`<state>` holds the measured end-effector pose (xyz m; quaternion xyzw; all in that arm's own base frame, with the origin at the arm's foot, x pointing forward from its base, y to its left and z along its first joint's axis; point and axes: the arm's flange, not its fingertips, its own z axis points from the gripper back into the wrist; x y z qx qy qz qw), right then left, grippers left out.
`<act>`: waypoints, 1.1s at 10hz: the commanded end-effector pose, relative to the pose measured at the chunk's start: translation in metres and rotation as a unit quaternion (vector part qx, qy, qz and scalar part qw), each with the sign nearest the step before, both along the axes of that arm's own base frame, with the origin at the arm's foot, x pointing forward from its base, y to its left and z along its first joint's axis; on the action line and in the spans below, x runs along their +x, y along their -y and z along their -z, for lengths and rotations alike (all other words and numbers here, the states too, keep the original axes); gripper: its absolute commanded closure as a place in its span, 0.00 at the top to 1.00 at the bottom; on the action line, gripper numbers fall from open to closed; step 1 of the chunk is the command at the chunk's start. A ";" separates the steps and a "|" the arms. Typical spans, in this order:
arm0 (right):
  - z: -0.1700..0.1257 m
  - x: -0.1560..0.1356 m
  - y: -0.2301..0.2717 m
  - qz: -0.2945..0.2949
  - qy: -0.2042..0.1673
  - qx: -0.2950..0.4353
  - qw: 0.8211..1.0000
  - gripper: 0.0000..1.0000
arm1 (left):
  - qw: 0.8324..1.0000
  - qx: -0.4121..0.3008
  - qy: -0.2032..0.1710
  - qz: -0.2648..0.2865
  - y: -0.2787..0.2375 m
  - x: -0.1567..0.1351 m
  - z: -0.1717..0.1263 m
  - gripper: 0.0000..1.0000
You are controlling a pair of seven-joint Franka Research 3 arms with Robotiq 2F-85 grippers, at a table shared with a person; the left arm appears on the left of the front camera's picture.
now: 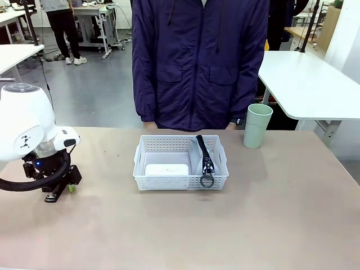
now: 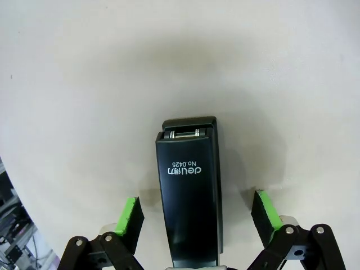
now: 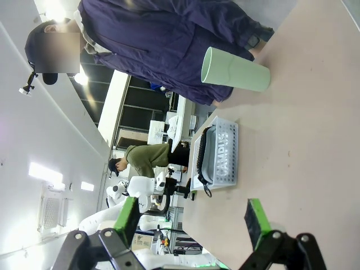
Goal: Efficiently arrange items inside the basket to fit them all.
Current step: Pick up the Stapler and place it inside the Organizing basket.
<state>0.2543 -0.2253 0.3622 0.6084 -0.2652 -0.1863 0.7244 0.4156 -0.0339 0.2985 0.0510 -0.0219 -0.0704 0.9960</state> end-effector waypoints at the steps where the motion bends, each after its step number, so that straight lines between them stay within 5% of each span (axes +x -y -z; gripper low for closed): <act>1: -0.001 0.001 -0.001 0.004 0.013 0.001 1.000 1.00 | 1.000 -0.016 -0.006 0.003 -0.007 -0.017 0.006 1.00; 4: -0.001 0.001 -0.001 0.004 0.013 0.001 1.000 1.00 | 0.997 -0.071 -0.007 -0.019 -0.012 -0.014 0.000 1.00; 5: -0.001 0.001 -0.001 0.004 0.013 0.001 1.000 1.00 | 0.997 -0.078 -0.004 -0.020 -0.015 -0.014 -0.002 0.42; 6: -0.001 0.001 -0.001 0.004 0.013 0.001 1.000 1.00 | 0.996 -0.084 -0.008 -0.018 -0.016 -0.014 -0.002 0.42; 7: -0.001 0.001 -0.001 0.004 0.013 0.001 1.000 1.00 | 0.996 -0.084 -0.005 -0.020 -0.017 -0.014 -0.003 0.00; 8: -0.001 0.001 -0.001 0.004 0.013 0.001 1.000 1.00 | 0.996 -0.082 -0.001 -0.022 -0.018 -0.014 -0.004 0.37; 9: -0.001 0.001 -0.001 0.004 0.013 0.001 1.000 1.00 | 0.996 -0.082 0.000 -0.023 -0.019 -0.014 -0.005 0.00; 11: -0.001 0.001 -0.001 0.004 0.013 0.001 1.000 1.00 | 0.996 -0.082 0.004 -0.028 -0.021 -0.014 -0.005 0.00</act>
